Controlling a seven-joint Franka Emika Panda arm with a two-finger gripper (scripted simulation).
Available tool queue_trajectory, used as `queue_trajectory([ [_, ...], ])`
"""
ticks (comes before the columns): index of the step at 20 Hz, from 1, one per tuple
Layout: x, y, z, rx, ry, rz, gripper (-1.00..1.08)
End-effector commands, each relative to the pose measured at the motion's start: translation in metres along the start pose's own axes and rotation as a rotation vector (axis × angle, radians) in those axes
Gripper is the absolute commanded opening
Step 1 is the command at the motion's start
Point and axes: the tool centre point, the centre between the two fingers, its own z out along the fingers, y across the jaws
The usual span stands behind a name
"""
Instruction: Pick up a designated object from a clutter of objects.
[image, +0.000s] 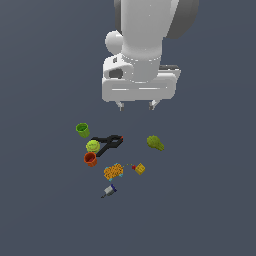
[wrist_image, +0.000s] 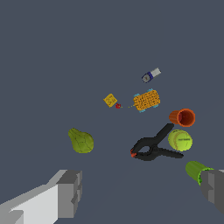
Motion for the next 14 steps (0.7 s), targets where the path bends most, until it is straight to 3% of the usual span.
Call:
queue_trajectory([
  [1, 0.0, 0.0, 0.0, 0.0, 0.0, 0.0, 1.0],
  [14, 0.006, -0.009, 0.006, -0.015, 0.002, -0.059, 1.0],
])
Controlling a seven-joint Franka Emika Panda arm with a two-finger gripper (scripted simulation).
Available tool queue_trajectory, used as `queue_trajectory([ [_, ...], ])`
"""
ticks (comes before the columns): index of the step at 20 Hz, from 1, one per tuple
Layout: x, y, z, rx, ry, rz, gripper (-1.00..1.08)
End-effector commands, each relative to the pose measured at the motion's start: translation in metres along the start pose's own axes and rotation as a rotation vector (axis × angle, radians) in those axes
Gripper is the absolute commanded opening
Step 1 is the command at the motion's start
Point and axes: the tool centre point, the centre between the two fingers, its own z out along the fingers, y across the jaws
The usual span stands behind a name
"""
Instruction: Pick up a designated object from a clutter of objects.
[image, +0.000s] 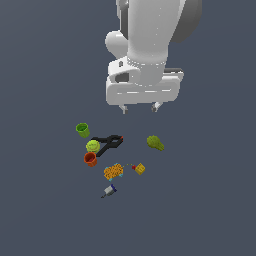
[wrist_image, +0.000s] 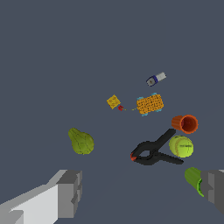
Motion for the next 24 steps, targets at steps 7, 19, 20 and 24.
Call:
queue_trajectory([
  [7, 0.004, 0.008, 0.008, 0.002, 0.0, -0.03, 1.0],
  [19, 0.019, 0.045, 0.05, 0.014, -0.001, -0.167, 1.0],
  [20, 0.02, 0.049, 0.055, 0.015, -0.001, -0.184, 1.0],
  [24, 0.025, 0.068, 0.076, 0.02, -0.001, -0.249, 1.0],
])
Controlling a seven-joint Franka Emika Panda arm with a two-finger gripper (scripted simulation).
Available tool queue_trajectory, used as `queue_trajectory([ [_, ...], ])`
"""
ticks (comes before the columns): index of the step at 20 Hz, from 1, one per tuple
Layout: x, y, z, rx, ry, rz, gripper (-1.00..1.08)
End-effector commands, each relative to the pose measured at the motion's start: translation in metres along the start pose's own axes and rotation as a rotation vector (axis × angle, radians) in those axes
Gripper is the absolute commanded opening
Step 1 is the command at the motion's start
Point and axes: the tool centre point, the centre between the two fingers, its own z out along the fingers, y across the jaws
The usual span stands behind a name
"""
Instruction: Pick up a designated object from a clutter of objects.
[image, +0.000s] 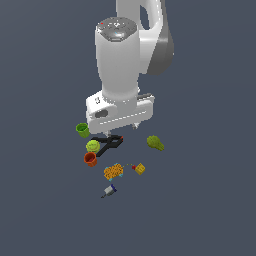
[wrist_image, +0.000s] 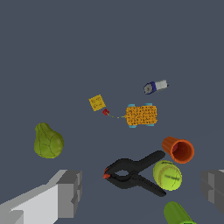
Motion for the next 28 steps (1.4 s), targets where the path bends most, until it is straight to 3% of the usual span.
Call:
queue_trajectory([
  [1, 0.0, 0.012, 0.013, 0.002, 0.001, -0.042, 1.0],
  [28, -0.037, 0.131, 0.15, 0.01, 0.002, -0.448, 1.0],
])
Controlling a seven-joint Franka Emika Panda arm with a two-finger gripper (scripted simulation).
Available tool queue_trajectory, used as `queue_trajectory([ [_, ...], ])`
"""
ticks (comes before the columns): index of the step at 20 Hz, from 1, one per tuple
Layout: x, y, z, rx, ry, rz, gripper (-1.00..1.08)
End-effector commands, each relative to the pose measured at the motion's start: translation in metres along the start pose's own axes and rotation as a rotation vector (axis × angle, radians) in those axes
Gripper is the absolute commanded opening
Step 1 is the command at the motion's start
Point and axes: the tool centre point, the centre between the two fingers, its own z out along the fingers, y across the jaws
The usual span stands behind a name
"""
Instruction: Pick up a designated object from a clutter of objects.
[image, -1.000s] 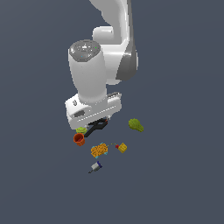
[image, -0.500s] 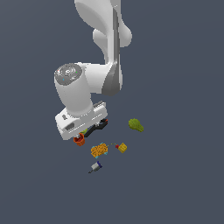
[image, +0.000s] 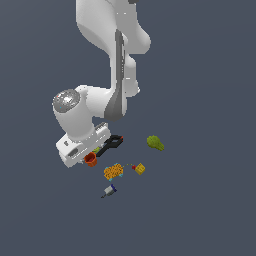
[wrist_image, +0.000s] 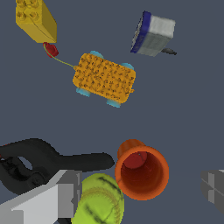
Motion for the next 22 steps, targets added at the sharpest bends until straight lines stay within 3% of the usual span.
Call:
queue_trajectory([
  [1, -0.006, 0.005, 0.008, -0.001, 0.0, -0.026, 1.0],
  [15, -0.017, 0.011, 0.026, 0.0, -0.002, -0.064, 1.0],
  [22, -0.018, 0.01, 0.057, -0.001, -0.001, -0.066, 1.0],
])
